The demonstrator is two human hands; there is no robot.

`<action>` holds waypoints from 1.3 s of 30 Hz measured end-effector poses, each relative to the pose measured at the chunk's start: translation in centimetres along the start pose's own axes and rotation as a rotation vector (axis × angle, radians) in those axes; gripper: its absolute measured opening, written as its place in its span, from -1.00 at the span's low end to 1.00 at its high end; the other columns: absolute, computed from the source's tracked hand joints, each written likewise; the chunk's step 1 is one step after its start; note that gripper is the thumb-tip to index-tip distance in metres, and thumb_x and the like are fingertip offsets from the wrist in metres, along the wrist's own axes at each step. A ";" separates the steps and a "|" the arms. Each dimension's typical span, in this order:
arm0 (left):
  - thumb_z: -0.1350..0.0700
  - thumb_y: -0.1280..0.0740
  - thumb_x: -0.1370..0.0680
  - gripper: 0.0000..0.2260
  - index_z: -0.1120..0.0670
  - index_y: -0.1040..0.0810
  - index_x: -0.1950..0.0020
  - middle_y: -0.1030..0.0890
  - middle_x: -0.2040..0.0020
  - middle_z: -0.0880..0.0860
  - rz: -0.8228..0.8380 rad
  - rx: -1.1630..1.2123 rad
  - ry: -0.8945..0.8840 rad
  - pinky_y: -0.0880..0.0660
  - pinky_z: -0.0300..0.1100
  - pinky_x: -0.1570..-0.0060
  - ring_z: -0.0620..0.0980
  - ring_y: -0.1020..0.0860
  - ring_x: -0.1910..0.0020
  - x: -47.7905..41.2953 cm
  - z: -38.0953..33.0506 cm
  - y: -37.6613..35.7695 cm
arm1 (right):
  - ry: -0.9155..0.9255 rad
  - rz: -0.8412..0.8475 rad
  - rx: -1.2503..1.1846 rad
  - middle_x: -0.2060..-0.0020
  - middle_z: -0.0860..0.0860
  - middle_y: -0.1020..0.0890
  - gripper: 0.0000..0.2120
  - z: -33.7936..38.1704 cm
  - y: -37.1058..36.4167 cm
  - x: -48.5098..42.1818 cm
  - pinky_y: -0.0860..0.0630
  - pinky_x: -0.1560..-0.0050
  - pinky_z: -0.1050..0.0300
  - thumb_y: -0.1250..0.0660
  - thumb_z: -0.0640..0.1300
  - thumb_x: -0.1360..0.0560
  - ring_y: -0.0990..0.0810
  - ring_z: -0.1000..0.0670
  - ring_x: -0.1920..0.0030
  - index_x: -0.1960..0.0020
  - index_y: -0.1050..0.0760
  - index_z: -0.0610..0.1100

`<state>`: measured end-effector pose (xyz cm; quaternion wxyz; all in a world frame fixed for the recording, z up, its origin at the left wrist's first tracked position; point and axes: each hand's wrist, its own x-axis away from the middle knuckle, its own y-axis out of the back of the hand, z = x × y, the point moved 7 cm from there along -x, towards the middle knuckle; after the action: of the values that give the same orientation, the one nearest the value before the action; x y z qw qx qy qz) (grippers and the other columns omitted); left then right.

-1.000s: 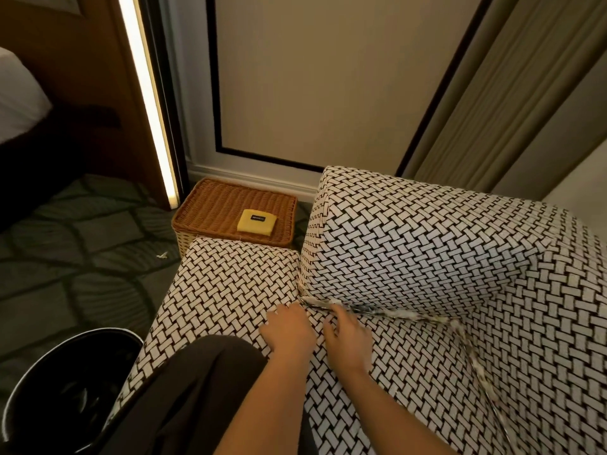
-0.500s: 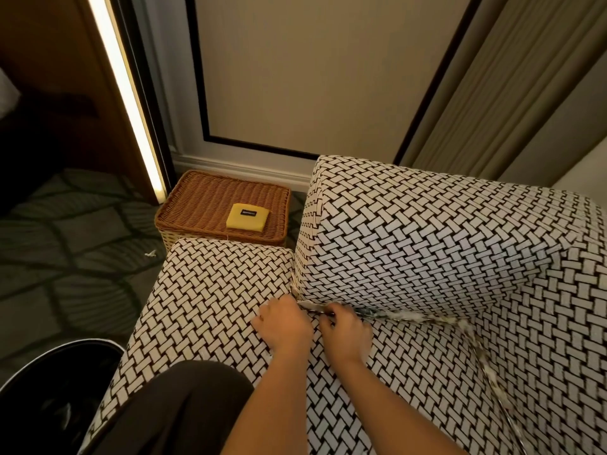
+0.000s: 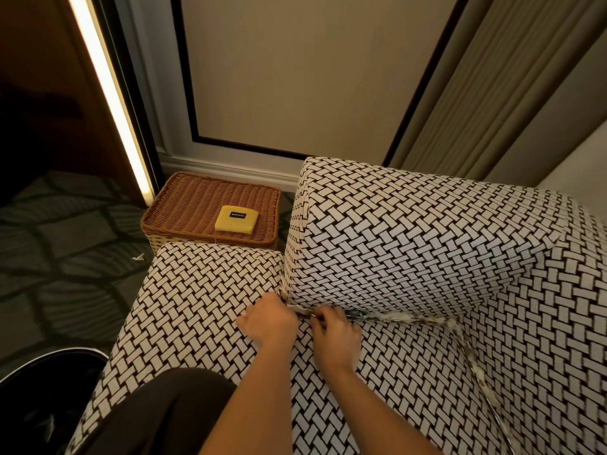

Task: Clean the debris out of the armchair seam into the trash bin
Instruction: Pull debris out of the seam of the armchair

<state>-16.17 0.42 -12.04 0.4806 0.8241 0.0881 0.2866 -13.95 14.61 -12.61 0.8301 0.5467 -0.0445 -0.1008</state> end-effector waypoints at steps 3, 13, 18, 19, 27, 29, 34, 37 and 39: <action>0.01 -0.26 -0.52 -0.86 0.06 -0.45 0.02 -0.55 0.13 0.01 0.008 0.063 0.045 -0.24 -0.10 0.01 -0.03 -0.45 0.16 0.3 0.7 0.4 | 0.052 -0.036 -0.076 0.00 0.13 -0.57 -0.87 0.0 0.1 0.5 -0.36 -0.06 0.16 -0.26 -0.08 -0.54 -0.53 0.12 0.12 -0.06 -0.52 0.00; 0.22 -0.31 -0.50 -0.87 0.09 -0.52 0.25 -0.47 0.33 -0.02 0.338 0.514 -0.115 -0.36 -0.32 0.33 -0.13 -0.38 0.38 6.0 1.0 1.2 | -0.211 0.185 -0.754 0.39 0.01 -0.49 -0.83 -0.7 1.8 5.6 -0.35 0.46 0.34 -0.18 -0.18 -0.58 -0.40 0.11 0.44 0.16 -0.47 -0.15; 0.16 -0.28 -0.52 -0.86 0.14 -0.53 0.23 -0.46 0.33 -0.02 0.246 0.492 -0.449 -0.37 -0.29 0.28 -0.11 -0.38 0.35 9.4 0.8 5.3 | -0.461 0.459 -1.474 0.24 -0.06 -0.55 -0.82 3.5 4.3 7.4 -0.35 0.35 0.27 -0.17 -0.23 -0.57 -0.37 0.12 0.43 -0.06 -0.51 -0.28; 0.15 -0.29 -0.52 -0.87 0.16 -0.54 0.20 -0.45 0.33 -0.03 0.251 0.494 -0.488 -0.34 -0.30 0.29 -0.13 -0.38 0.35 9.8 1.1 6.3 | -0.448 0.503 -1.506 0.20 -0.07 -0.55 -0.82 4.6 5.0 7.7 -0.35 0.36 0.27 -0.19 -0.24 -0.56 -0.37 0.12 0.43 -0.06 -0.50 -0.29; 0.04 -0.37 -0.47 -0.82 0.04 -0.53 0.31 -0.50 0.35 -0.05 0.158 0.305 -0.594 -0.38 -0.25 0.27 -0.12 -0.43 0.35 8.0 3.9 12.1 | -0.449 0.646 -1.470 0.41 -0.02 -0.44 -0.78 10.8 5.8 8.4 -0.33 0.48 0.31 -0.12 -0.15 -0.60 -0.34 0.11 0.47 0.18 -0.39 -0.21; 0.01 -0.37 -0.47 -0.80 0.11 -0.57 0.26 -0.48 0.39 -0.04 0.141 0.345 -0.544 -0.37 -0.24 0.29 -0.11 -0.40 0.38 6.8 4.9 12.5 | -0.492 0.690 -1.466 0.42 -0.02 -0.40 -0.79 12.1 5.0 8.0 -0.33 0.47 0.33 -0.14 -0.19 -0.58 -0.32 0.10 0.45 0.22 -0.39 -0.20; 0.07 -0.24 -0.55 -0.84 0.14 -0.53 0.11 -0.44 0.24 0.05 0.129 0.873 -0.134 -0.33 -0.22 0.29 -0.06 -0.37 0.29 2.5 8.8 11.7 | -0.563 0.618 -1.361 0.52 0.04 -0.33 -0.69 14.5 1.2 5.1 -0.23 0.55 0.31 -0.16 -0.11 -0.59 -0.25 0.10 0.52 0.33 -0.31 -0.14; 0.04 -0.21 -0.57 -0.83 0.11 -0.51 -0.01 -0.51 0.17 0.00 0.027 0.818 -0.105 -0.35 -0.23 0.26 -0.11 -0.42 0.25 0.1 9.6 10.7 | -0.528 0.533 -1.146 0.54 0.04 -0.26 -0.67 15.1 -1.3 3.2 -0.14 0.56 0.28 -0.14 -0.05 -0.59 -0.16 0.09 0.55 0.33 -0.30 -0.11; 0.02 -0.21 -0.58 -0.81 0.09 -0.50 -0.06 -0.55 0.07 -0.03 -0.009 0.797 -0.130 -0.39 -0.21 0.11 -0.12 -0.48 0.11 -1.4 9.7 10.2 | -0.416 0.460 -0.982 0.49 0.05 -0.27 -0.69 16.2 -2.9 1.1 -0.18 0.51 0.25 -0.12 -0.07 -0.59 -0.19 0.08 0.51 0.32 -0.30 -0.10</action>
<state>-13.26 -12.73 -7.62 0.1291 0.9619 0.1653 0.1752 -16.15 -1.27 -8.84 0.9608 0.0423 -0.2722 -0.0322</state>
